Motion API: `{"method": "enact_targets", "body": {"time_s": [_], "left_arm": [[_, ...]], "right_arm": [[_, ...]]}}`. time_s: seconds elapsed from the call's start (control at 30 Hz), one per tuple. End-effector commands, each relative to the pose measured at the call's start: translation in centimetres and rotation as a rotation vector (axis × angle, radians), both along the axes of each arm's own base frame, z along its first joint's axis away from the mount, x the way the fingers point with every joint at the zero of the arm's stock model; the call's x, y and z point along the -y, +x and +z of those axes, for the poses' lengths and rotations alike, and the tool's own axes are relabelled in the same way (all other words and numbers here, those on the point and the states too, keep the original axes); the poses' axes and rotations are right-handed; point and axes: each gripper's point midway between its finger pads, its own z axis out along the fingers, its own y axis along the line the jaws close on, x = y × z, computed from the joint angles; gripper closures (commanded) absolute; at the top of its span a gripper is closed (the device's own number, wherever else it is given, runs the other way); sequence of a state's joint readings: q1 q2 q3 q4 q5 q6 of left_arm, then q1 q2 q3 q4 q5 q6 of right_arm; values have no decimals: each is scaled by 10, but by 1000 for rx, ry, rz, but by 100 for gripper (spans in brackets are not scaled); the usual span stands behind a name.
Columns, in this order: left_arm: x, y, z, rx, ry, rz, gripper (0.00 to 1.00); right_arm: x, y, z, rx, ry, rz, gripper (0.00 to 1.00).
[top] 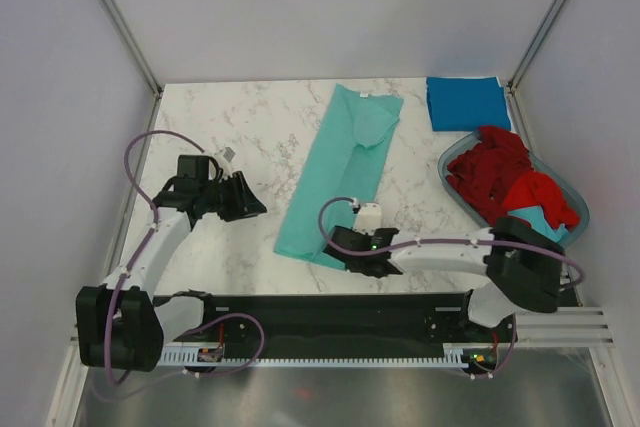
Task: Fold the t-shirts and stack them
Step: Fold the tshirt
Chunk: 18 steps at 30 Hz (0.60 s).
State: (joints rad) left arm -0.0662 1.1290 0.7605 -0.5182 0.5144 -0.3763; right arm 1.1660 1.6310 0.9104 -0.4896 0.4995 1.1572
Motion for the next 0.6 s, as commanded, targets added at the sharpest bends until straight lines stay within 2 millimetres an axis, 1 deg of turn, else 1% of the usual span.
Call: {"method": "enact_targets", "body": {"time_s": [0.0,0.03,0.07,0.1,0.13,0.17,0.2,0.23,0.27,0.3,0.33,0.37,0.4,0.43,0.47,0.5,0.57], "left_arm": [[30,-22,4,-18,-82,-95,57],[36,-27,4,-19,-83,-111,57],[41,-31,9,-7,-82,-117,56],[55,-41,8,-25,-100,-145,56],[61,-46,8,-28,-108,-158,55],[65,-49,8,-18,-109,-163,54],[75,-59,8,-29,-120,-193,53],[78,-64,3,-29,-123,-206,48],[79,-66,1,-23,-116,-197,46],[82,-72,-3,-26,-105,-215,45],[81,-76,-12,-42,-92,-209,44],[81,-75,-17,-42,-82,-202,43],[83,-79,-25,-68,-79,-205,43],[83,-84,-36,-99,-74,-207,43],[87,-83,-39,-107,-86,-205,43],[91,-90,-50,-145,-72,-221,43],[96,-90,-58,-154,-50,-226,43]], "right_arm": [[75,-36,-5,-58,-130,26,100],[80,-40,8,-43,-81,24,100],[88,-45,10,-45,-71,29,98],[98,-51,9,-54,-71,39,94],[97,-52,24,-30,1,45,85],[98,-54,31,-23,33,53,82],[102,-56,38,-14,49,49,78],[103,-56,53,13,114,48,69],[104,-55,60,25,135,44,67],[105,-54,66,35,150,54,66],[105,-53,73,45,177,59,64],[107,-49,74,40,176,46,64],[105,-50,75,20,181,60,64],[106,-49,67,-9,135,80,63],[109,-45,63,-28,117,68,62],[108,-46,54,-69,79,98,59],[107,-43,47,-96,62,100,57]]}}
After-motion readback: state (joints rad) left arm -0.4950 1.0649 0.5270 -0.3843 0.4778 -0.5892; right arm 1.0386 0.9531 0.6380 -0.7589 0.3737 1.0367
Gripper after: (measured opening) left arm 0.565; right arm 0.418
